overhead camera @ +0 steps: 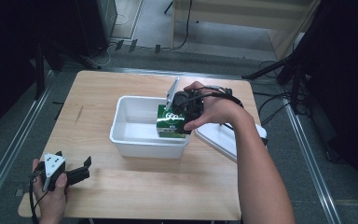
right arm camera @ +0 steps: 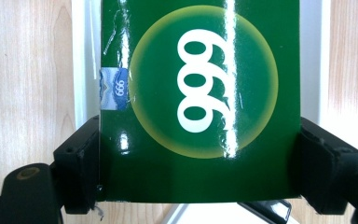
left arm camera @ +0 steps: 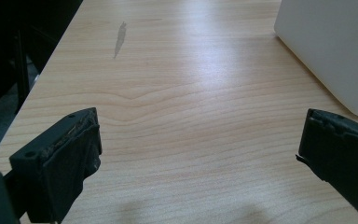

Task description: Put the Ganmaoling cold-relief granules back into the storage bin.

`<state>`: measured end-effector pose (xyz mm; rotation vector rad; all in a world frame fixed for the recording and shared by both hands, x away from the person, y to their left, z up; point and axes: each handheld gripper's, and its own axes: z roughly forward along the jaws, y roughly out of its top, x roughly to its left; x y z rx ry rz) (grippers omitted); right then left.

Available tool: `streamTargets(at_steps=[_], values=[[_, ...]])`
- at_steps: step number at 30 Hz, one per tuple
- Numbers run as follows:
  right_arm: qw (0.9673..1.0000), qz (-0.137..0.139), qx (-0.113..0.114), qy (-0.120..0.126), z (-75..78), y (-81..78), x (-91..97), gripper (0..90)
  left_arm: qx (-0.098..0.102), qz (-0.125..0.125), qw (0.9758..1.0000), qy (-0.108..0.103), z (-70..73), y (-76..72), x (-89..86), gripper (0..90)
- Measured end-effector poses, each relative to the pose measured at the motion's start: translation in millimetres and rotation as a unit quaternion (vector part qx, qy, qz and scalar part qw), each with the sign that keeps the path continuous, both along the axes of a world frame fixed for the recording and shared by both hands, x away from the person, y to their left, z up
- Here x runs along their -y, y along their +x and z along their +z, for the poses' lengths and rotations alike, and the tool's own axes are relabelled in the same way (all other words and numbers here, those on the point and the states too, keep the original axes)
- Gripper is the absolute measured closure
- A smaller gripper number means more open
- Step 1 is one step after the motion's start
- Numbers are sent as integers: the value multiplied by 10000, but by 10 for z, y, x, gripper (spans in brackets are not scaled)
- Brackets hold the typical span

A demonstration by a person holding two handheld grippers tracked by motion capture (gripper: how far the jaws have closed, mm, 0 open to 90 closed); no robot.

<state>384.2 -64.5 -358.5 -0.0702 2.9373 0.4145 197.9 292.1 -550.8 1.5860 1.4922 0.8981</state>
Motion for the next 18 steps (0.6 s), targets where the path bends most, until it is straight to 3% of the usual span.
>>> streamTargets(at_steps=[8,9,18], values=[[9999,-48,-55,-125,-124,27,-25,159,5,7,10000,2,0,-1,1,0],[9999,51,-32,-108,-147,48,-34,159,4,9,10000,-5,0,-1,2,0],[9995,94,-67,-297,-300,96,-96,158,-1,5,10000,0,0,-2,3,0]])
